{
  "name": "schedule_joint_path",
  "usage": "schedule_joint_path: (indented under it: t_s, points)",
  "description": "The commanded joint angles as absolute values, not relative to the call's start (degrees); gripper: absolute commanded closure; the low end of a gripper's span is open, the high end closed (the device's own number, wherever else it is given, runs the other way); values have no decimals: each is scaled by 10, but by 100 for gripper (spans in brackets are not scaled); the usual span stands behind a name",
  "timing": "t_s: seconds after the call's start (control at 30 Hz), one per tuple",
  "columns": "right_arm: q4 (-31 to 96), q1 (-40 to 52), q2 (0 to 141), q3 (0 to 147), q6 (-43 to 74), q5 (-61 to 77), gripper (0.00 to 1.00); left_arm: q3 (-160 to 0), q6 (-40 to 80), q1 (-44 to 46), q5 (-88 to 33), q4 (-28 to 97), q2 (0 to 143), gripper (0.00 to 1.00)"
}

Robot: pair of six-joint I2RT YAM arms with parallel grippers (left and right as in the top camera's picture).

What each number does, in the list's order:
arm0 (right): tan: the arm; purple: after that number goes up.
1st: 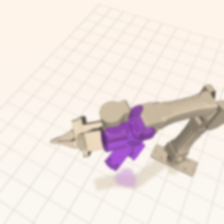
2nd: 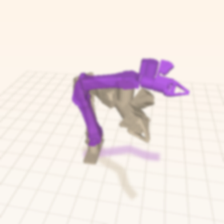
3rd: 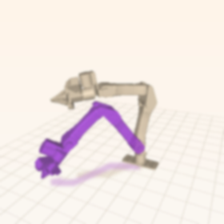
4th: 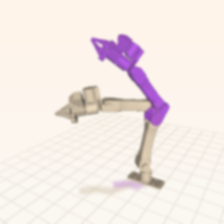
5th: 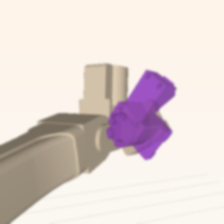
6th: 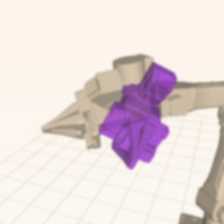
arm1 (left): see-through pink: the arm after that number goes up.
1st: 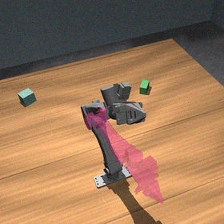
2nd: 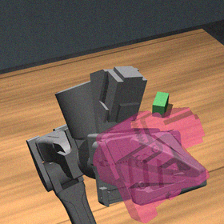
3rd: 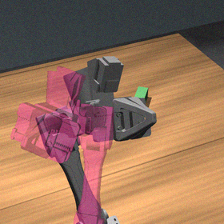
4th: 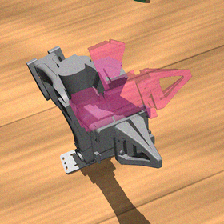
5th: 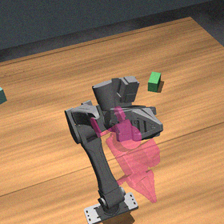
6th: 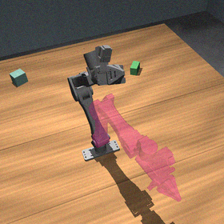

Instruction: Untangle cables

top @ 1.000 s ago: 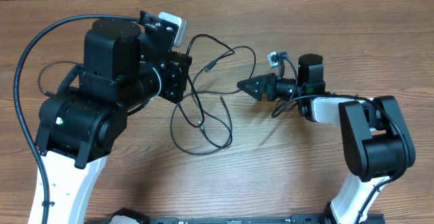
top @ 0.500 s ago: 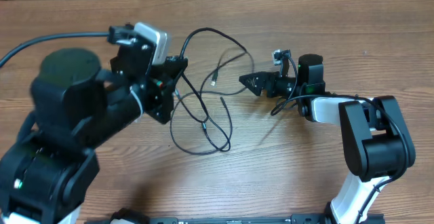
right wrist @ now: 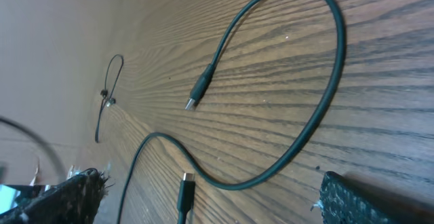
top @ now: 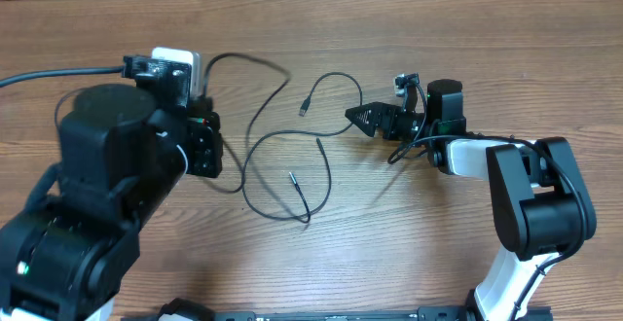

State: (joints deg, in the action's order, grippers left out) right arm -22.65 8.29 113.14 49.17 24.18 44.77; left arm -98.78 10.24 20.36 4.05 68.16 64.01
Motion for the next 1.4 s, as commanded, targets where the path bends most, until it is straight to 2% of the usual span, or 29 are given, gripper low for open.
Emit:
schedule_joint_path:
  t_s: [0.0, 0.27, 0.4, 0.63, 0.77, 1.0, 1.1, 1.17, 1.2, 1.37]
  points:
    - [-223, 83, 1135, 492, 245, 466, 0, -996, 198, 202, 194, 737, 666, 96]
    - [-221, 83, 1135, 492, 245, 471, 0, -986, 320, 202, 312, 872, 769, 95]
    - [-212, 83, 1135, 492, 245, 477, 0, -984, 320, 202, 292, 894, 827, 91]
    - [-201, 83, 1135, 492, 253, 477, 0, -984, 320, 201, 274, 932, 960, 91]
    - [-197, 83, 1135, 492, 253, 477, 0, -984, 317, 201, 240, 932, 1014, 73]
    - [-197, 83, 1135, 492, 253, 477, 0, -982, 214, 202, 26, 915, 1038, 61]
    - [-197, 83, 1135, 492, 253, 477, 0, -972, 210, 203, -1, 917, 1038, 56]
    - [-197, 83, 1135, 492, 253, 477, 0, -954, 210, 204, -1, 914, 1038, 45]
    - [-196, 83, 1135, 492, 253, 477, 0, -933, 215, 204, -1, 907, 1038, 36]
    - [-196, 83, 1135, 492, 253, 477, 0, -848, 232, 204, -18, 862, 1038, 33]
